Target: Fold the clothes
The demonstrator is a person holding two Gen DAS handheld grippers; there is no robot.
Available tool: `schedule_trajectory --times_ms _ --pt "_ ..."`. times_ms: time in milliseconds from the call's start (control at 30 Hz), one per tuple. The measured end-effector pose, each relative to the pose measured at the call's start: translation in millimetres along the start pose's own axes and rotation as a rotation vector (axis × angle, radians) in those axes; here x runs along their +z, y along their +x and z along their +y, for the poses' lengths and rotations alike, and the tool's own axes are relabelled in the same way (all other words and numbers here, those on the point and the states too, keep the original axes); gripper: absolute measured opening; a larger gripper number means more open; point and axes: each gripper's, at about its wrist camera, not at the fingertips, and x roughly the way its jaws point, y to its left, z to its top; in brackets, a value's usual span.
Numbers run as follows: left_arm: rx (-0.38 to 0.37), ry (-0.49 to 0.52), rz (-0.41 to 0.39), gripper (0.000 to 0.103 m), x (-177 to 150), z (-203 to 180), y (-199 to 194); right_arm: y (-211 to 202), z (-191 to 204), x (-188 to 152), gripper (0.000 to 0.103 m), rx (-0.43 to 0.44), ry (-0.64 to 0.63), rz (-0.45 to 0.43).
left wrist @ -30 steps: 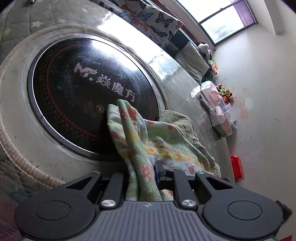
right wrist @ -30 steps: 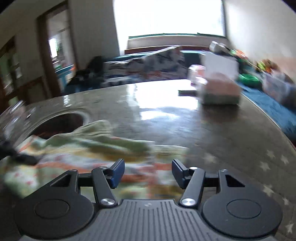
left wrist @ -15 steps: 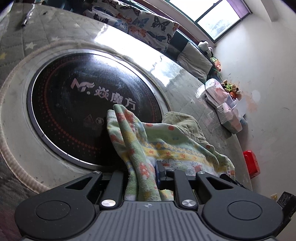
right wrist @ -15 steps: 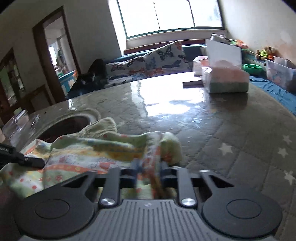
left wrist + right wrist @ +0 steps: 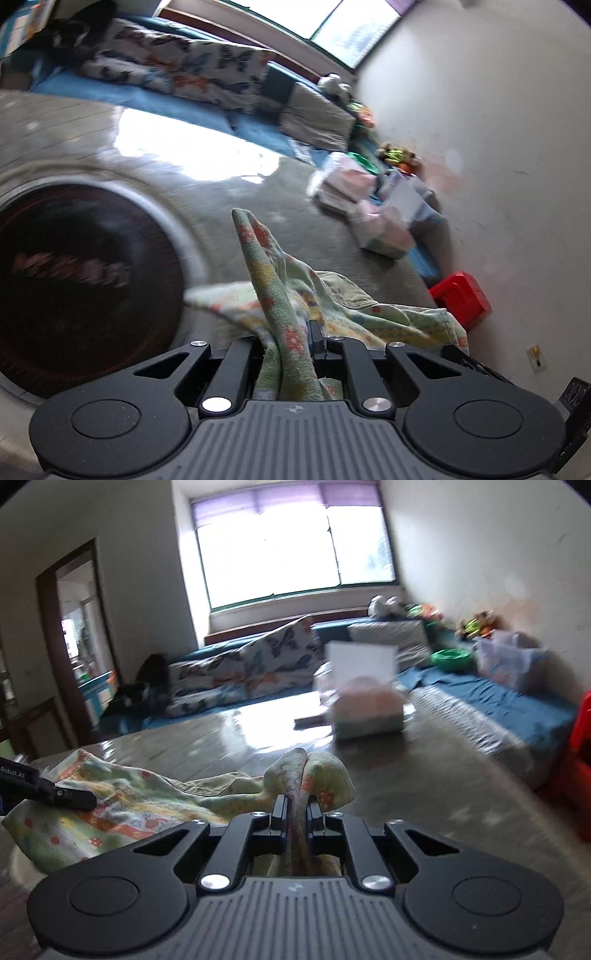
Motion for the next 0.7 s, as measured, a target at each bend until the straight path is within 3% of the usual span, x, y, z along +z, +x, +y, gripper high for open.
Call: schedule_trajectory --times_ms 333,500,633,700 --pt "-0.066 0.073 0.058 0.011 4.3 -47.3 56.6 -15.0 -48.0 13.2 0.008 -0.124 0.012 -0.039" --pt "-0.046 0.088 0.113 0.012 -3.1 -52.0 78.3 -1.4 -62.5 -3.7 0.009 -0.152 0.033 0.017" --pt "0.024 0.094 0.176 0.02 -14.9 -43.4 92.9 18.6 -68.1 -25.1 0.012 -0.185 0.026 0.102" --pt "0.054 0.088 0.191 0.036 -16.8 -35.8 94.9 25.1 -72.2 -31.4 0.016 -0.214 0.014 0.127"
